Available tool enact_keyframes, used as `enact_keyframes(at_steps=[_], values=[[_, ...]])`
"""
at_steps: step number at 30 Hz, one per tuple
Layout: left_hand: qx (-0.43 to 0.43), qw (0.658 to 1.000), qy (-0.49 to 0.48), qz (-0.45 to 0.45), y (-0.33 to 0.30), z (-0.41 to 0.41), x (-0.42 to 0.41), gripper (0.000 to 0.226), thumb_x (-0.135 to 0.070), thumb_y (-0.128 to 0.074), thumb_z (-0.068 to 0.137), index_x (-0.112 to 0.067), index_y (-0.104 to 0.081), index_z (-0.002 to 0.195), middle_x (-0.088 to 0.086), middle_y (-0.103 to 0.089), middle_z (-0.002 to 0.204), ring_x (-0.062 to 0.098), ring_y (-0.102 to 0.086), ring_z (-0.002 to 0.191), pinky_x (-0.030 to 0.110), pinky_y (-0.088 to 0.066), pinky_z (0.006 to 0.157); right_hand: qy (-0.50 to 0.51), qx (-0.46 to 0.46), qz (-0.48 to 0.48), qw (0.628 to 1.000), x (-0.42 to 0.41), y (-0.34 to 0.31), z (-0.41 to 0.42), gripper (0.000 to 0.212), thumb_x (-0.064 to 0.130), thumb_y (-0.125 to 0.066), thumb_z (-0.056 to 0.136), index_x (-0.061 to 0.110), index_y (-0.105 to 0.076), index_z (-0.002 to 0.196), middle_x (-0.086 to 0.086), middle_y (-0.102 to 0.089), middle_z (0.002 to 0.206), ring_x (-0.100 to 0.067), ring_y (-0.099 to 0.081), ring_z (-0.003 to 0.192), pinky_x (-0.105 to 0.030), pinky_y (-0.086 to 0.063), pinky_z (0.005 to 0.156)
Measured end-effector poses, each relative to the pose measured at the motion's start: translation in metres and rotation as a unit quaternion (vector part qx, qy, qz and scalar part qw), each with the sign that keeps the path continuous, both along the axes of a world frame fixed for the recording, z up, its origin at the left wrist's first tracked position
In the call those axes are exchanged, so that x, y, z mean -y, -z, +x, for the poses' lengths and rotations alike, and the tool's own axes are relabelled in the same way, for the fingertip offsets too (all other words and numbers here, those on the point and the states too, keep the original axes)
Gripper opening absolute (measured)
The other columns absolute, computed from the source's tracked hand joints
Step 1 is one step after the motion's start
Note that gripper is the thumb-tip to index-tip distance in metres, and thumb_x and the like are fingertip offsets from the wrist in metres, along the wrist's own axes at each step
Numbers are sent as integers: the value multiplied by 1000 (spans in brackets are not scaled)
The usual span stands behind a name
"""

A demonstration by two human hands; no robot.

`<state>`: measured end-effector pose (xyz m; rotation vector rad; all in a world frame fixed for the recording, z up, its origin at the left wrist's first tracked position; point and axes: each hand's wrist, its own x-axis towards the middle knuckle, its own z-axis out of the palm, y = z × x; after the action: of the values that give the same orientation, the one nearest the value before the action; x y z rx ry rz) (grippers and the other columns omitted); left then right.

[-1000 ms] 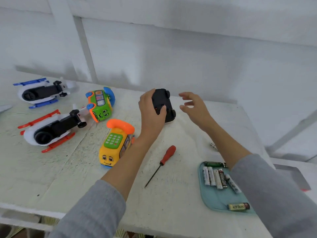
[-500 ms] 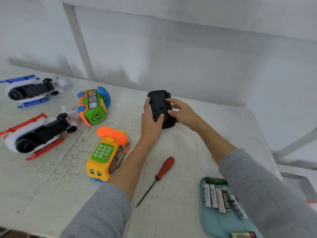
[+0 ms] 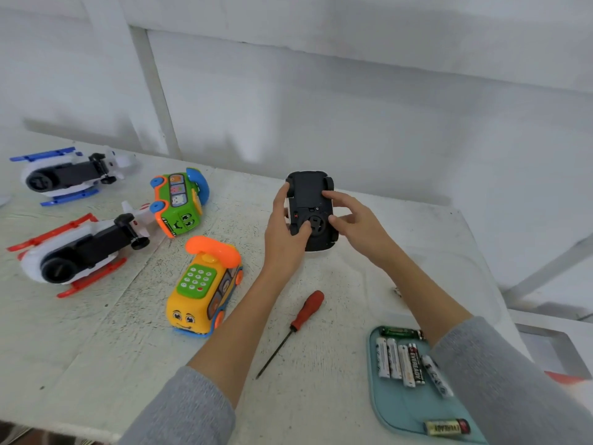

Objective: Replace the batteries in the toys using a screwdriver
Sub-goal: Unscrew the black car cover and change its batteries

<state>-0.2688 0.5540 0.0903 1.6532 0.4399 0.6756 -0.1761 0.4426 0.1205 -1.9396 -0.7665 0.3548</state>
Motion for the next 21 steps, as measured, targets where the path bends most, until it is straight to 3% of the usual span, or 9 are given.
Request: enact_keyframes(at_steps=[2, 5, 9, 11, 17, 21], values=[[13, 1000, 9, 7, -7, -11, 5, 67, -3, -55, 91, -34, -29, 144, -7, -52, 113, 8, -59, 97, 7, -48, 68, -10, 12, 20, 1000, 12, -2, -13, 48, 2, -45, 95, 28, -44, 134, 0, -44, 130, -21, -62, 100, -26, -51, 87], [33, 999, 30, 16, -13, -29, 15, 65, -2, -56, 91, -36, -31, 140, -19, -51, 107, -6, -59, 85, 7, -47, 66, -9, -6, 77, 997, 26, -4, -34, 49, -2, -43, 94, 31, -45, 130, -2, -42, 130, -22, -65, 96, -32, -55, 83], [43, 997, 58, 40, -11, -51, 22, 73, -18, -64, 85, -45, -26, 142, -4, -47, 130, 12, -57, 108, 18, -50, 82, 15, -10, 128, 992, 40, -3, -58, 47, -3, -45, 93, 32, -51, 124, -3, -47, 128, -21, -65, 94, -36, -55, 82], [32, 995, 84, 37, -10, -62, 24, 78, -25, -65, 83, -51, -21, 142, 4, -43, 137, 18, -58, 110, 26, -52, 87, 27, -29, 155, 987, 45, -3, -69, 46, -4, -45, 93, 31, -54, 121, -3, -49, 128, -21, -64, 96, -36, -56, 82], [13, 985, 164, 42, -6, -82, 24, 81, -24, -64, 91, -60, -8, 138, 10, -63, 114, 14, -68, 94, 25, -55, 83, 43, -38, 170, 984, 56, -1, -89, 44, -5, -46, 92, 30, -58, 116, -4, -51, 126, -20, -65, 93, -35, -57, 79], [5, 983, 178, 42, -5, -87, 26, 74, -33, -59, 89, -64, -11, 135, 3, -60, 120, 14, -66, 101, 23, -54, 85, 55, -65, 185, 979, 58, 2, -100, 43, -5, -46, 92, 26, -58, 119, -4, -51, 127, -17, -67, 90, -33, -56, 80]])
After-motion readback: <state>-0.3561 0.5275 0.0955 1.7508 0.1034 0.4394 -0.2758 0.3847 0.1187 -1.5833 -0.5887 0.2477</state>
